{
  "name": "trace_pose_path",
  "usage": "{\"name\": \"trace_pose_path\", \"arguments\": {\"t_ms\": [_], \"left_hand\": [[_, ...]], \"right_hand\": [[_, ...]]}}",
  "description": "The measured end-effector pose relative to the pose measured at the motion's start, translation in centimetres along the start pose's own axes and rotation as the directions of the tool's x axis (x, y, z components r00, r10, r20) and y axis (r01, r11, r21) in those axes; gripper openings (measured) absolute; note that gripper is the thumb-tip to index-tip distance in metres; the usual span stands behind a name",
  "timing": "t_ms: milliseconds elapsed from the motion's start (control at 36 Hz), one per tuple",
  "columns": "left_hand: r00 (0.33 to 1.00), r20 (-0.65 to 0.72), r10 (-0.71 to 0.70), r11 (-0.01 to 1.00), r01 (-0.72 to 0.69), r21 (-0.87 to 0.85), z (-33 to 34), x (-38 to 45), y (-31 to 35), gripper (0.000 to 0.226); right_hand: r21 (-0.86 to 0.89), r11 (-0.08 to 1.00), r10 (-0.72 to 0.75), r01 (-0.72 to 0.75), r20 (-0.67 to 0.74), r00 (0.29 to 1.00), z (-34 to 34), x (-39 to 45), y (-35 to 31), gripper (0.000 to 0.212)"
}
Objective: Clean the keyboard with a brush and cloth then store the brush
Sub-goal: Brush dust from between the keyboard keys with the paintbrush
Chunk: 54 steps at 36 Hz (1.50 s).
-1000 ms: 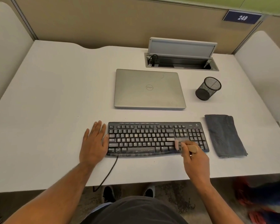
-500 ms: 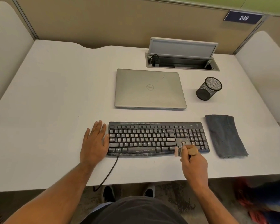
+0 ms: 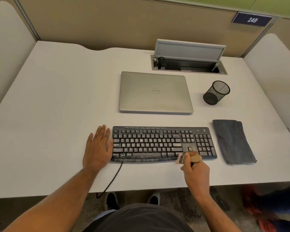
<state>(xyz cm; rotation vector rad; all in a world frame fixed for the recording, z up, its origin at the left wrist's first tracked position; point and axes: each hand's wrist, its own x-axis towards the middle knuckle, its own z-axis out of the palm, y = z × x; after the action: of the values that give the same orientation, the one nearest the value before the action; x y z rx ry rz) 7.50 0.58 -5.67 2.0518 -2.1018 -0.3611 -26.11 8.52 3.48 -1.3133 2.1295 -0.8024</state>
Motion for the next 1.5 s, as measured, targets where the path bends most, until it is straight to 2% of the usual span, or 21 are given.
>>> {"name": "trace_pose_path", "arguments": {"t_ms": [56, 111, 222, 306, 361, 500, 694, 889, 972, 1083, 1194, 1250, 1306, 1389, 1444, 1500], "left_hand": [[1.0, -0.002, -0.001, 1.0, 0.001, -0.015, 0.0, 0.0, 0.0, 0.071], [1.0, -0.005, -0.003, 1.0, 0.003, -0.023, 0.0, 0.0, 0.0, 0.072], [1.0, -0.004, -0.003, 1.0, 0.003, -0.022, 0.0, 0.0, -0.1, 0.071], [1.0, -0.005, 0.002, 1.0, -0.002, -0.018, 0.1, 0.0, -0.1, 0.072], [1.0, 0.002, 0.0, 1.0, 0.0, -0.014, 0.0, 0.0, 0.0, 0.072], [1.0, 0.0, -0.004, 1.0, 0.004, -0.019, 0.1, 0.0, 0.0, 0.073], [1.0, -0.006, -0.004, 1.0, 0.003, -0.031, 0.1, -0.1, 0.0, 0.072], [1.0, -0.013, -0.001, 1.0, 0.0, -0.024, 0.2, 0.0, -0.1, 0.071], [1.0, -0.014, 0.002, 1.0, -0.002, -0.019, 0.1, 0.0, -0.1, 0.07], [1.0, -0.009, 0.001, 1.0, -0.001, -0.018, 0.1, 0.0, 0.0, 0.071], [1.0, -0.017, -0.002, 1.0, 0.001, -0.028, 0.0, 0.0, 0.0, 0.071], [1.0, -0.017, -0.004, 1.0, 0.003, -0.031, 0.0, 0.0, 0.1, 0.07], [1.0, -0.012, 0.0, 1.0, 0.0, -0.021, 0.0, 0.0, 0.1, 0.07], [1.0, -0.011, 0.002, 1.0, -0.002, -0.024, -0.1, 0.1, 0.1, 0.071], [1.0, -0.014, 0.003, 1.0, -0.003, -0.022, -0.1, 0.0, 0.1, 0.07], [1.0, -0.013, 0.002, 1.0, -0.002, -0.025, -0.1, 0.0, 0.1, 0.07]], "right_hand": [[0.01, 1.0, -0.02, 0.019, 0.067, 0.998, 0.4, -0.3, -0.4, 0.031], [0.045, 0.999, -0.009, 0.005, 0.074, 0.997, 0.5, -0.3, -0.7, 0.029], [0.173, 0.985, 0.041, -0.025, -0.087, 0.995, -0.6, 0.7, -1.2, 0.021], [0.235, 0.969, 0.118, -0.082, -0.142, 0.983, -1.3, 1.2, -1.5, 0.031], [0.239, 0.966, 0.129, -0.095, -0.133, 0.983, -1.1, 1.3, -1.4, 0.032], [0.284, 0.952, 0.147, -0.113, -0.103, 0.984, 0.7, 0.8, -1.8, 0.015], [0.362, 0.92, 0.163, -0.15, -0.004, 0.987, 1.5, 1.1, -3.0, 0.017], [0.248, 0.963, 0.149, -0.109, -0.146, 0.978, 0.2, 1.7, -1.9, 0.022], [0.198, 0.975, 0.112, -0.097, -0.067, 0.991, 0.8, 1.4, -1.9, 0.031], [0.28, 0.952, 0.113, -0.124, 0.056, 0.992, 1.6, 1.6, -2.6, 0.028], [0.286, 0.955, 0.078, -0.08, 0.02, 0.997, 1.0, 2.2, -2.8, 0.026], [0.23, 0.973, 0.018, -0.022, 0.022, 1.0, 0.8, 2.2, -2.6, 0.024], [0.148, 0.989, -0.031, 0.014, 0.109, 0.994, 0.9, 2.2, -2.1, 0.023], [0.016, 0.999, -0.054, 0.051, 0.231, 0.972, 0.9, 2.1, -1.1, 0.035], [-0.067, 0.993, -0.072, 0.093, 0.26, 0.963, 0.6, 2.1, -0.8, 0.045], [-0.105, 0.986, -0.097, 0.127, 0.252, 0.963, 0.2, 1.8, -1.1, 0.043]]}}
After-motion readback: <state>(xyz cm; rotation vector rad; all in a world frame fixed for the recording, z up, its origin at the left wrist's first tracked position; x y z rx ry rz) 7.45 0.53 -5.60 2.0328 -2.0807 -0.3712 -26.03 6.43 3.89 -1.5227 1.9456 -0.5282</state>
